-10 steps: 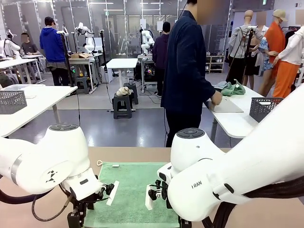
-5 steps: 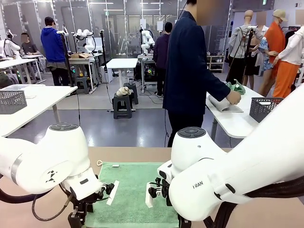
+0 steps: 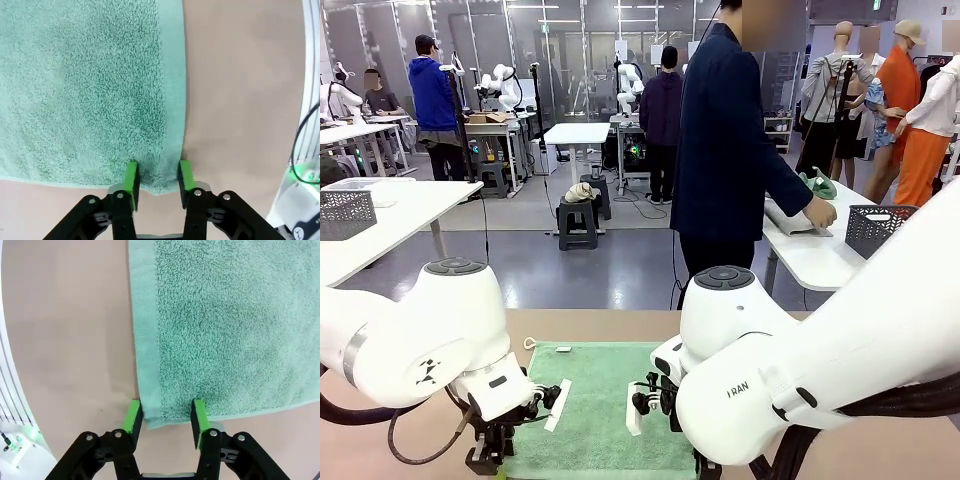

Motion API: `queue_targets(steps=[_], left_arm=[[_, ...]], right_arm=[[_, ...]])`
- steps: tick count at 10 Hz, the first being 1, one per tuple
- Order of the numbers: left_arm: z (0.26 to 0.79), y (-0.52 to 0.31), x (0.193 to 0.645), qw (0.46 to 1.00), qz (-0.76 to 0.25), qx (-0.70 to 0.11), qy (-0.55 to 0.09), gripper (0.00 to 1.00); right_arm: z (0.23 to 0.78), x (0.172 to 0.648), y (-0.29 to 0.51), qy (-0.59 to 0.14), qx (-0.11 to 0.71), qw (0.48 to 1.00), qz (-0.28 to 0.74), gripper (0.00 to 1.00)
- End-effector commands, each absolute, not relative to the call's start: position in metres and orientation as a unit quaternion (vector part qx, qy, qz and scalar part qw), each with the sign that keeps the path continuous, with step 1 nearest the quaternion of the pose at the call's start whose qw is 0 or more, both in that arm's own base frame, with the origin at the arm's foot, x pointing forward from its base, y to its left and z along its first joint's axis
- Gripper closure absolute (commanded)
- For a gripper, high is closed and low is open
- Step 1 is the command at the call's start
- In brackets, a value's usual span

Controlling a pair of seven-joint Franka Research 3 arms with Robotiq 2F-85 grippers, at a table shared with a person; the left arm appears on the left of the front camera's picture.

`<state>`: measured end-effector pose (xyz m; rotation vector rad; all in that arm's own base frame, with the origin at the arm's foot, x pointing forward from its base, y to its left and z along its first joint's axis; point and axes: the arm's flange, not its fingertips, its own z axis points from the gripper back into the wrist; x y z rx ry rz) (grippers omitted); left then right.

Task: Fold the towels and place them in the basket.
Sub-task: When a person lays out a Towel with hook on the table, fold it in half twice.

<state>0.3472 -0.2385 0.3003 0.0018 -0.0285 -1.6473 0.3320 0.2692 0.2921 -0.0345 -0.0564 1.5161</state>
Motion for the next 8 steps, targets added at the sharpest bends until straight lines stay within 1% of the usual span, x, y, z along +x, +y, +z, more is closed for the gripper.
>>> queue_targets(steps=[1, 2, 3, 4, 5, 8], left_arm=[[0.295, -0.23, 0.331, 0.683, -0.73, 0.021, -0.017, 0.62], [0.297, -0.23, 0.331, 0.683, -0.729, 0.022, -0.016, 0.68], [0.297, -0.229, 0.33, 0.683, -0.73, 0.022, -0.016, 0.82], [0.298, -0.23, 0.33, 0.682, -0.731, 0.024, -0.016, 0.88], [0.299, -0.231, 0.33, 0.681, -0.732, 0.024, -0.014, 1.0], [0.306, -0.233, 0.33, 0.676, -0.737, 0.025, -0.009, 1.0]], right_arm=[[0.279, 0.311, 0.251, -0.027, -0.027, 0.729, 0.683, 0.6], [0.28, 0.312, 0.251, -0.025, -0.025, 0.731, 0.682, 0.68], [0.28, 0.312, 0.251, -0.024, -0.026, 0.73, 0.682, 0.8], [0.281, 0.312, 0.252, -0.024, -0.026, 0.73, 0.682, 0.87], [0.282, 0.312, 0.252, -0.022, -0.026, 0.73, 0.682, 0.99], [0.289, 0.311, 0.252, -0.019, -0.028, 0.728, 0.685, 1.0]])
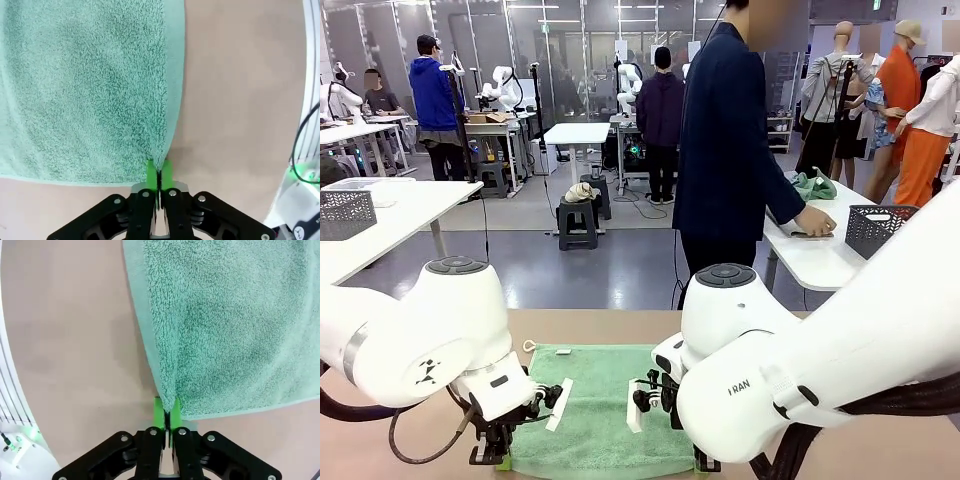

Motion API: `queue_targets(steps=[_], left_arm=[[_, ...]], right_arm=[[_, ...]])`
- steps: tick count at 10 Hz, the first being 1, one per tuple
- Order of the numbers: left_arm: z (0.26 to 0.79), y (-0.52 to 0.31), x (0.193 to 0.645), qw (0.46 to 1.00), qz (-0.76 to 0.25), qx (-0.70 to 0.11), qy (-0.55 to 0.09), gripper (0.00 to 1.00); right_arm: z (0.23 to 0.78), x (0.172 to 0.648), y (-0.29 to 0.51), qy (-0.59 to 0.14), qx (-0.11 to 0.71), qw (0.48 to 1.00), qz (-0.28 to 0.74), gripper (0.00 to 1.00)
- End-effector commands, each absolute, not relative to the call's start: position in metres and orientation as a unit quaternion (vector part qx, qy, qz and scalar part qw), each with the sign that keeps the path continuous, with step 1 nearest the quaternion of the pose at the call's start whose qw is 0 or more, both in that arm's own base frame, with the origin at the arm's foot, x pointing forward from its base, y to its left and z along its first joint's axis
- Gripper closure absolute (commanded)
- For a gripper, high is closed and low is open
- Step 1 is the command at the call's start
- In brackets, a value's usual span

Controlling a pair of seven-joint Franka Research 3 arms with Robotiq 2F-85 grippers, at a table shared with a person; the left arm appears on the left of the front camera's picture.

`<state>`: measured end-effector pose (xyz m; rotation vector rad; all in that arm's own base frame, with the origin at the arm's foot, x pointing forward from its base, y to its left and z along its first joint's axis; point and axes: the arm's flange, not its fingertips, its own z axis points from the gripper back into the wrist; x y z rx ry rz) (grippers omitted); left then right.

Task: Fold the towels and place them in the basket.
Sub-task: When a person lays out a Towel with hook on the table, fold it in half twice.

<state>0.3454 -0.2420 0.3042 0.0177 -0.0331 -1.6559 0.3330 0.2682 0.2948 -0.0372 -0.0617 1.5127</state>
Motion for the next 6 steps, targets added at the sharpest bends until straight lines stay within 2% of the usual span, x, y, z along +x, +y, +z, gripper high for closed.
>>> queue_targets(steps=[1, 6], left_arm=[[0.308, -0.233, 0.33, 0.674, -0.738, 0.024, -0.009, 1.0], [0.343, -0.227, 0.352, 0.692, -0.72, 0.037, -0.035, 1.0]], right_arm=[[0.292, 0.311, 0.253, -0.017, -0.028, 0.727, 0.686, 1.0], [0.338, 0.333, 0.252, -0.062, -0.045, 0.722, 0.687, 1.0]])
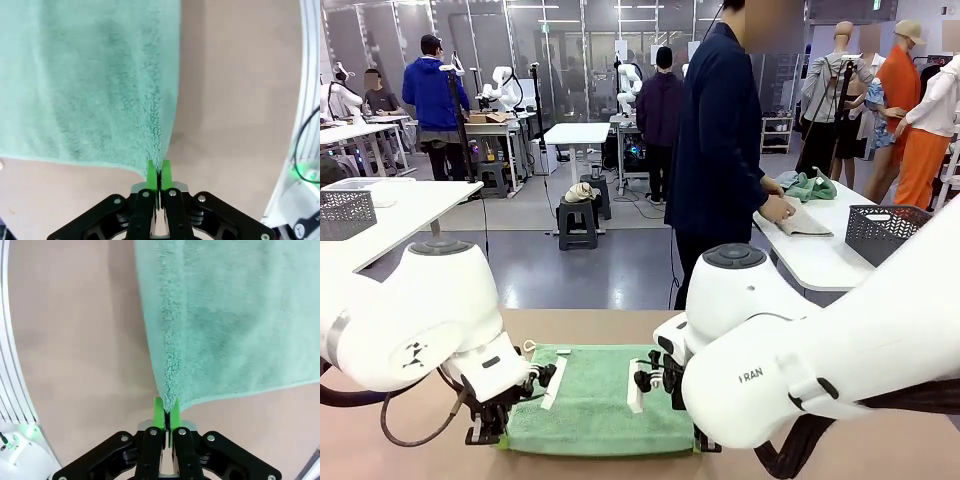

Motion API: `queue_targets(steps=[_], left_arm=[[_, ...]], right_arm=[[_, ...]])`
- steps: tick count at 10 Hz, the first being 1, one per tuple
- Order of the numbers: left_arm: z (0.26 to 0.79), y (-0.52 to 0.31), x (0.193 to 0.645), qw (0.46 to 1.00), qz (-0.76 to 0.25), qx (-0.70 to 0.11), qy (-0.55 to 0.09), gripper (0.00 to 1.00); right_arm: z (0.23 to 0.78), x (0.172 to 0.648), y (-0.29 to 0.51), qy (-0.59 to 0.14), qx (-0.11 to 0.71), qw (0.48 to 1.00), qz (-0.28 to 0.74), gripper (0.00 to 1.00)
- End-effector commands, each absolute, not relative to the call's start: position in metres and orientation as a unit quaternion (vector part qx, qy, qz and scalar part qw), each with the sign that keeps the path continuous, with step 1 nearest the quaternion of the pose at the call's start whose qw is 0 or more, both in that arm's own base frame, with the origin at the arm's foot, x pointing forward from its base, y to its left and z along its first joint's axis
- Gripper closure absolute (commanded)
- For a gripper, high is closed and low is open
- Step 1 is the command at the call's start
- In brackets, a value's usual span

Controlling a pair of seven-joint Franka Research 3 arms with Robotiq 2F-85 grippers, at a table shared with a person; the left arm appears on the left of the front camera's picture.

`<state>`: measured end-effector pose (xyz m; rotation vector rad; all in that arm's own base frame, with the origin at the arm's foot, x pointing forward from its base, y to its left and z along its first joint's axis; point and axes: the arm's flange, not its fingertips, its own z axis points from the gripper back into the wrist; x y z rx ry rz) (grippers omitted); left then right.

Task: Fold the towels and place them in the basket.
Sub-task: When a person lays out a Towel with hook on the table, fold it in half twice.

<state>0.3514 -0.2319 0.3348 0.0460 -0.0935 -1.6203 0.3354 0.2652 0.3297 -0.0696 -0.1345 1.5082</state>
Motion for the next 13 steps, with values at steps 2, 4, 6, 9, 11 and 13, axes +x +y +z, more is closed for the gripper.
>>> queue_targets(steps=[2, 4, 6, 9, 11, 13], left_arm=[[0.363, -0.229, 0.363, 0.691, -0.719, 0.043, -0.055, 1.0], [0.38, -0.233, 0.378, 0.688, -0.721, 0.052, -0.064, 1.0], [0.394, -0.235, 0.393, 0.69, -0.718, 0.06, -0.068, 1.0], [0.396, -0.233, 0.4, 0.7, -0.709, 0.062, -0.064, 1.0], [0.399, -0.232, 0.395, 0.689, -0.718, 0.052, -0.082, 1.0], [0.399, -0.232, 0.395, 0.689, -0.718, 0.052, -0.082, 1.0]], right_arm=[[0.355, 0.345, 0.258, -0.075, -0.059, 0.72, 0.688, 1.0], [0.368, 0.357, 0.264, -0.082, -0.067, 0.715, 0.691, 1.0], [0.377, 0.366, 0.269, -0.085, -0.074, 0.714, 0.691, 1.0], [0.381, 0.368, 0.269, -0.09, -0.076, 0.714, 0.69, 1.0], [0.382, 0.366, 0.269, -0.095, -0.067, 0.714, 0.691, 1.0], [0.382, 0.366, 0.269, -0.095, -0.067, 0.714, 0.691, 1.0]])
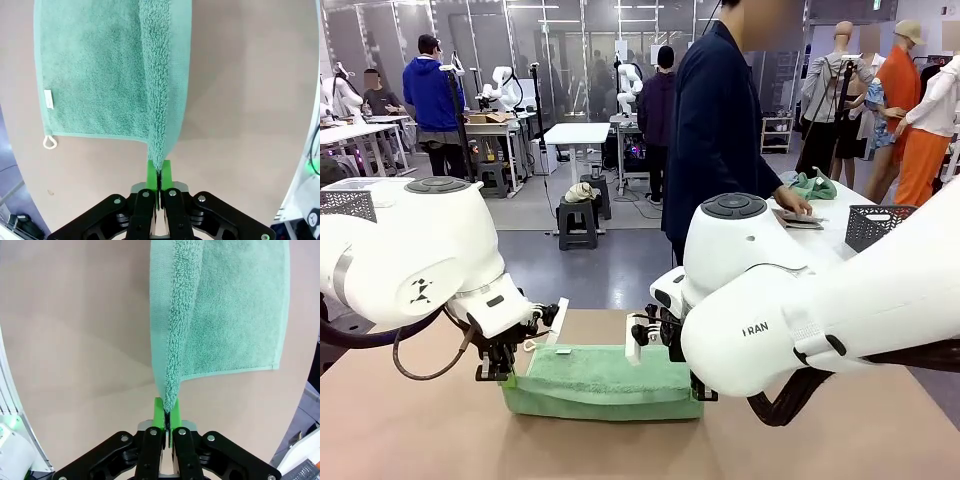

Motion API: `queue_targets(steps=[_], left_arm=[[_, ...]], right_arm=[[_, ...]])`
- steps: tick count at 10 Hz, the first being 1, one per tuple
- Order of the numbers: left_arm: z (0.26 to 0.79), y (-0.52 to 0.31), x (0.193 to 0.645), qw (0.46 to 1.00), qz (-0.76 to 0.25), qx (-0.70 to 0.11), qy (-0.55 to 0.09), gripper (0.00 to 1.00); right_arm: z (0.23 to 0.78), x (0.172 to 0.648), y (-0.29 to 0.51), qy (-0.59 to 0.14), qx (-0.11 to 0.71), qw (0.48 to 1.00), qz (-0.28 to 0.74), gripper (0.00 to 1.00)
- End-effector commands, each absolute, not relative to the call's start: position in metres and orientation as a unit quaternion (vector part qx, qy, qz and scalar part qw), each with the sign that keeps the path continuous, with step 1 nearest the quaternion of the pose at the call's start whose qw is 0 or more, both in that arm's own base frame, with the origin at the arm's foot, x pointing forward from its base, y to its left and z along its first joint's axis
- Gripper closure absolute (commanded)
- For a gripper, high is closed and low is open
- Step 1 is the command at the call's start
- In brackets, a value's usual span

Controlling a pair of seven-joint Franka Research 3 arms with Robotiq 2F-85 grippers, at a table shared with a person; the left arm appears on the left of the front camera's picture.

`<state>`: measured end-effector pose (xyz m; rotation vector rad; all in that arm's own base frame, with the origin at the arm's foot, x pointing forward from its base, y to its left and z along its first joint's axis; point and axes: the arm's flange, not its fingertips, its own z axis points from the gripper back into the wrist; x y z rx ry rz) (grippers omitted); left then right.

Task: Fold the towels and place them in the basket.
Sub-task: When a person lays out a Towel with hook on the table, fold it in half twice.

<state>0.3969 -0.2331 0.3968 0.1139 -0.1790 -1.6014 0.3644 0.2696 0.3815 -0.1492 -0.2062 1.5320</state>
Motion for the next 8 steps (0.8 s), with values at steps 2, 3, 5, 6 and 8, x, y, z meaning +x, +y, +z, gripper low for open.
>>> queue_targets(steps=[2, 3, 5, 6, 8], left_arm=[[0.397, -0.233, 0.397, 0.691, -0.716, 0.051, -0.08, 0.96], [0.401, -0.233, 0.406, 0.692, -0.715, 0.062, -0.08, 0.96], [0.41, -0.235, 0.431, 0.688, -0.718, 0.059, -0.088, 0.96], [0.41, -0.236, 0.444, 0.687, -0.719, 0.052, -0.088, 0.96], [0.406, -0.24, 0.478, 0.685, -0.724, 0.043, -0.078, 0.96]], right_arm=[[0.379, 0.378, 0.267, -0.086, -0.064, 0.712, 0.694, 0.95], [0.381, 0.391, 0.267, -0.086, -0.06, 0.705, 0.701, 0.95], [0.387, 0.412, 0.267, -0.093, -0.067, 0.703, 0.702, 0.95], [0.39, 0.423, 0.268, -0.098, -0.065, 0.695, 0.709, 0.95], [0.392, 0.453, 0.27, -0.098, -0.05, 0.691, 0.715, 0.95]])
